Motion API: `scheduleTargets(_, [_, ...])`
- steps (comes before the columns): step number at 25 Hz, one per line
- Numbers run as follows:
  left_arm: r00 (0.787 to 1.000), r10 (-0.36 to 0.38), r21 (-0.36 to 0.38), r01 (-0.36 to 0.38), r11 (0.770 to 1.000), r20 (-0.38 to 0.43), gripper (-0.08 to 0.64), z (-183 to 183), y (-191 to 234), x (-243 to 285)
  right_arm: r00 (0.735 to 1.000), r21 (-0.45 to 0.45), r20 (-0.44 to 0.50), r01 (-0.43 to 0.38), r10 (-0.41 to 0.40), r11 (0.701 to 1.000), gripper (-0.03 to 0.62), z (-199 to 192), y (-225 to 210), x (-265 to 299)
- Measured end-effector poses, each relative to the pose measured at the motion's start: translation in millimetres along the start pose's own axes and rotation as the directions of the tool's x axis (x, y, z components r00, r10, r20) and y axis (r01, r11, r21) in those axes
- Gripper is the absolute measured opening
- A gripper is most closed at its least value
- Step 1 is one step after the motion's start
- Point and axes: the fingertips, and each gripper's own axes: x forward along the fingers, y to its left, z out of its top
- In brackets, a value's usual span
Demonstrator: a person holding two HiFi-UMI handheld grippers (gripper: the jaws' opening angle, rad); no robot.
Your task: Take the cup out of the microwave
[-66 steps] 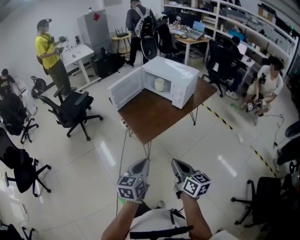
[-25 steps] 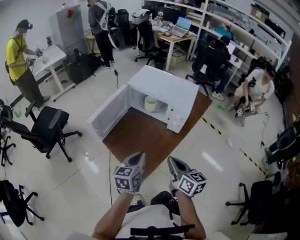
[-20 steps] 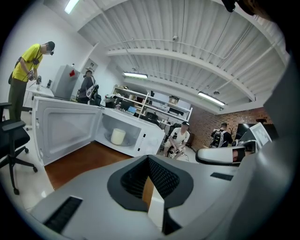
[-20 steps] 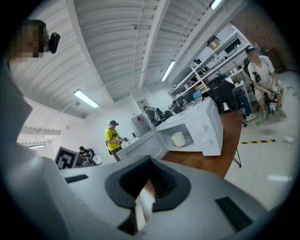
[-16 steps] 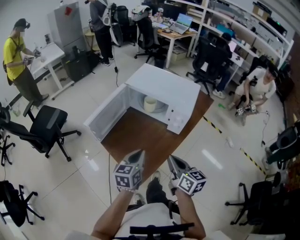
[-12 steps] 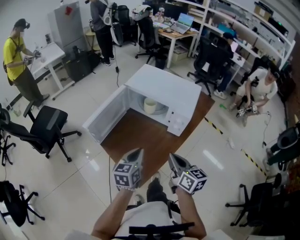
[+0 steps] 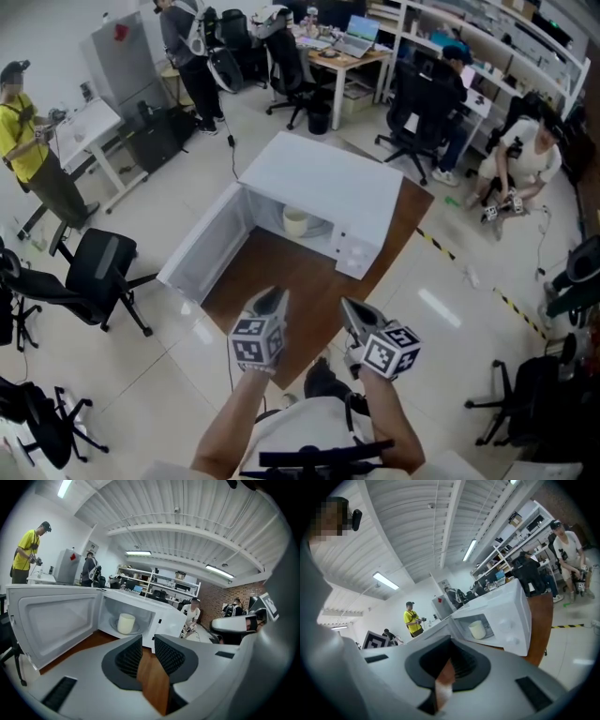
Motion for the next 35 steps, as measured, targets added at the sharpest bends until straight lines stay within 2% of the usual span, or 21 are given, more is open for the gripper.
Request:
scheduleTargets(8, [1.000,0.021,0.043,-0.020,0.999,-0.022,0.298,16,23,59,1.000,-0.019,-0.003,-0.002,0.002,1.000,0.000,19,-21,12])
scheduleTargets(13, [0.997,0.040,0.071,-0.035,0.997,-0.062,0.374,16,33,96,1.000,-0.011,-0.017,0.009,-0.009,1.000,0.000,26,-36,20])
scheduleTargets(16, [0.995,0.028,0.079,-0.021,0.997,-0.092,0.408,10,34,118,1.000,-0.013,-0.023,0.006,-0.007,1.000,0.000,28,-43,25])
scheduleTargets(19, [0.995,0.039,0.090,-0.031,0.995,-0.090,0.460,10,40,137,0.999,-0.022,-0.034,0.000,-0.001,1.000,0.000,28,-46,32])
scheduleTargets(30, [0.988,0.102,0.201,-0.077,0.977,-0.118,0.482,18,74,224,0.998,-0.057,-0.062,-0.014,0.011,0.998,0.000,49,-62,57])
scheduleTargets(35, [0.987,0.105,0.199,-0.080,0.977,-0.118,0.482,20,82,253,0.997,-0.091,-0.078,-0.003,-0.004,0.996,0.000,66,-65,71])
